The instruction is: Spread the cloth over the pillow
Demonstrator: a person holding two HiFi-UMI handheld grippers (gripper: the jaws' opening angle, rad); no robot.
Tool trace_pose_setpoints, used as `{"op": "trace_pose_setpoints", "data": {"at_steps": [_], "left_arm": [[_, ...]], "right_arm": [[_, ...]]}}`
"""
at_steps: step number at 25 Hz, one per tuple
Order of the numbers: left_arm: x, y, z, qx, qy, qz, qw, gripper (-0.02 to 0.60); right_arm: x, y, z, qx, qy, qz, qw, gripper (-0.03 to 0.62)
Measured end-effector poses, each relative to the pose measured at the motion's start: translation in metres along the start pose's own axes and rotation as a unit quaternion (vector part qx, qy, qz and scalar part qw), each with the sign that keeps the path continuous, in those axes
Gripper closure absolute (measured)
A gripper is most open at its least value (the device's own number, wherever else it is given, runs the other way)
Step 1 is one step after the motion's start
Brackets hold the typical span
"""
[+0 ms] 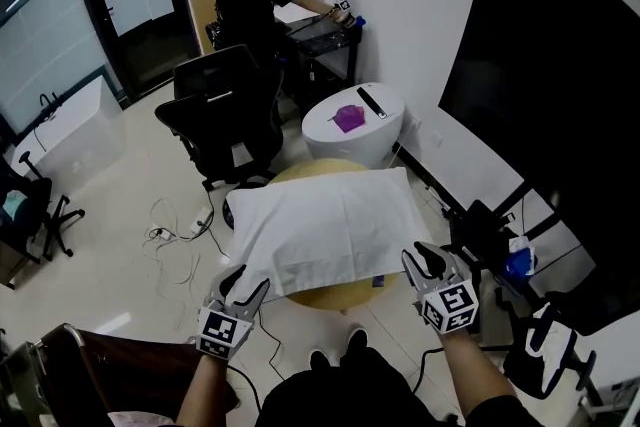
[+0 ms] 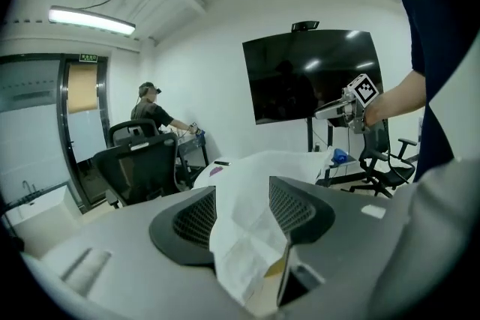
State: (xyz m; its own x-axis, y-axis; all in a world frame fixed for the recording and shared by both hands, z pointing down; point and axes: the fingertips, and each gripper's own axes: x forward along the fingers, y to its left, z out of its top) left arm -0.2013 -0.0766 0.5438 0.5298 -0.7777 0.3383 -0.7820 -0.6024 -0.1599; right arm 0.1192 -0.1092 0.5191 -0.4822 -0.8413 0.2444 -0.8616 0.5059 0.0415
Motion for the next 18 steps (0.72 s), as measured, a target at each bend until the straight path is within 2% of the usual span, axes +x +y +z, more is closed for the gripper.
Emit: {"op": "trace_pose_setpoints", "data": {"at_steps": [5,10,14,18], "left_arm": [[0.014,-0.03,0.051,-0.012,-0.025,-0.033,0.9991,0.37],[0.027,-0.061,0.083,-0.024,-0.047,-0.063,0.9966,0.37],[0.044,-0.074,0.086,-0.025,-0.035,-0.058,0.9974,0.37],[0.052,-0.088,0.098,-0.033,-0.049,-0.063,0.9962,0.37]], "right_arm": [[0.008,0.045,0.035,0.043,-0.022,0.073,0.996,0.49],[0.013,0.079,0.046,0.033,-0.011,0.139,0.99,0.54],[0.012,0.086,0.055,0.029,-0.014,0.172,0.985,0.571],[0.016,0.079,0.051,0.038,-0.009,0.182,0.982,0.586]]}}
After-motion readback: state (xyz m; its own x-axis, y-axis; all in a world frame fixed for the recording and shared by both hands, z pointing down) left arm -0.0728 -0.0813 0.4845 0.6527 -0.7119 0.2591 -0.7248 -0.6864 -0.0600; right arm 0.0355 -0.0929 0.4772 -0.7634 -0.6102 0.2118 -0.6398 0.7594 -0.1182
